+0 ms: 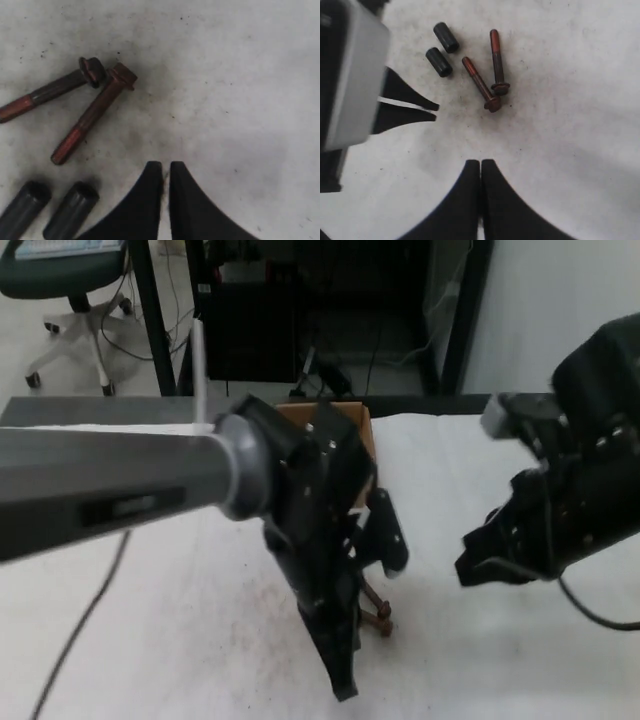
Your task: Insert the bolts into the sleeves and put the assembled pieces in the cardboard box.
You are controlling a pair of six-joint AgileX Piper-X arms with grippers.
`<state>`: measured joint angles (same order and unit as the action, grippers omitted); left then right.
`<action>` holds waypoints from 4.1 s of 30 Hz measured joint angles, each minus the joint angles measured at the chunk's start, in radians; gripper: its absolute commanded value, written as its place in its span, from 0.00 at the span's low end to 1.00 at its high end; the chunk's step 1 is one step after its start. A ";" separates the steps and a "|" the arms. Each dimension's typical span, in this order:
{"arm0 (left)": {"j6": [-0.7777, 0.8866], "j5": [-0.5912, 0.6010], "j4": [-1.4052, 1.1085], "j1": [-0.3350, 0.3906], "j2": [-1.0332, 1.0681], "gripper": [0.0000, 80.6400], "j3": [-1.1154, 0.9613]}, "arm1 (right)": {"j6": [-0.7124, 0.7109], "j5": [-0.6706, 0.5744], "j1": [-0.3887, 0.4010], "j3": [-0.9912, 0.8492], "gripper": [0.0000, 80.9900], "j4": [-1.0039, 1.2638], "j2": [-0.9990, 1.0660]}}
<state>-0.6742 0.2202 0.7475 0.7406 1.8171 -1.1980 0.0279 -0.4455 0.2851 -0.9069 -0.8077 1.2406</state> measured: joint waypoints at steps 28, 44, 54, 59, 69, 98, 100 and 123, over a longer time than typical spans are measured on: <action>-0.262 -0.129 0.078 0.034 0.172 0.49 -0.214 | 0.000 -0.054 -0.075 0.000 0.01 -0.023 -0.104; -0.337 -0.156 0.037 0.041 0.218 0.49 -0.223 | 0.002 -0.100 -0.075 0.000 0.01 -0.030 -0.104; -0.351 -0.158 -0.018 0.041 0.232 0.32 -0.225 | 0.002 -0.101 -0.075 0.029 0.01 -0.063 -0.104; -0.351 -0.156 -0.027 0.041 0.248 0.00 -0.238 | 0.002 -0.101 -0.075 0.038 0.01 -0.068 -0.107; -0.290 -0.159 0.054 0.075 0.259 0.00 -0.304 | 0.002 -0.103 -0.075 0.041 0.01 -0.069 -0.123; -0.020 -0.066 0.151 0.110 0.262 0.00 -0.341 | 0.002 -0.103 -0.075 0.041 0.01 -0.069 -0.123; -0.025 -0.066 0.151 0.110 0.267 0.00 -0.338 | 0.002 -0.103 -0.075 0.041 0.01 -0.069 -0.123; -0.074 -0.073 0.103 0.110 0.277 0.38 -0.334 | 0.000 -0.047 -0.101 0.041 0.01 -0.069 -0.213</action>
<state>-0.7483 0.1473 0.8505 0.8504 2.0946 -1.5317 0.0277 -0.4927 0.1841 -0.8663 -0.8763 1.0278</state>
